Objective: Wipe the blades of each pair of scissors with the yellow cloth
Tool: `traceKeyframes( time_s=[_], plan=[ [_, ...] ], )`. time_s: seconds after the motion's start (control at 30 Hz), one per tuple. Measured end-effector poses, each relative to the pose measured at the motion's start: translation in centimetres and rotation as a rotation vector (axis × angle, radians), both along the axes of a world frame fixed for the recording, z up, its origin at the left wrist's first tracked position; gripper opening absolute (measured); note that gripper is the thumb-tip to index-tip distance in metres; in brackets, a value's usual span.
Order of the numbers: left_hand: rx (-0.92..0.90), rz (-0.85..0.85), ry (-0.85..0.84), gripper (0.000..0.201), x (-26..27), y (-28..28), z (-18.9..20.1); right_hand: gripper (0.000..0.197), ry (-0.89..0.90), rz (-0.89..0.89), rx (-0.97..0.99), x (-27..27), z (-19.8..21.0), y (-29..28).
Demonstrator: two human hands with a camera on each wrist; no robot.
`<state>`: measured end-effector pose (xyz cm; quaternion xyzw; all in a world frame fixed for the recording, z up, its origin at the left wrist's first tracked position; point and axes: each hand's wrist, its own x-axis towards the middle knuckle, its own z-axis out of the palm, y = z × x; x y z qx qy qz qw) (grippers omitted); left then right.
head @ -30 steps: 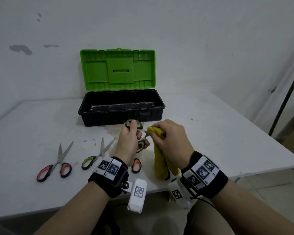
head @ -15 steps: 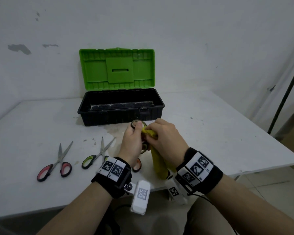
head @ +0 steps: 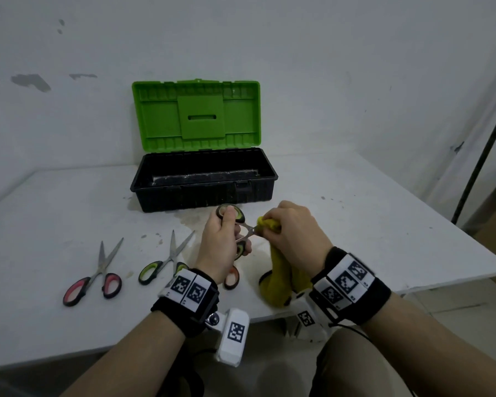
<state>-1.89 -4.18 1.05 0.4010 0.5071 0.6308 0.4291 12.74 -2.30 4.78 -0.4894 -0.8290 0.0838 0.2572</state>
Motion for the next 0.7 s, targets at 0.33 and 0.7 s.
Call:
traceKeyframes(
  time_s=[0.33, 0.7],
  plan=[
    [-0.049, 0.005, -0.237, 0.028, 0.1, 1.1, 0.1, 0.019, 0.089, 0.022, 0.060, -0.1, -1.1, -0.3],
    [-0.008, 0.037, -0.210, 0.030, 0.1, 1.4, -0.2, 0.019, 0.096, 0.046, 0.096, -1.0, -1.4, -0.9]
  ],
)
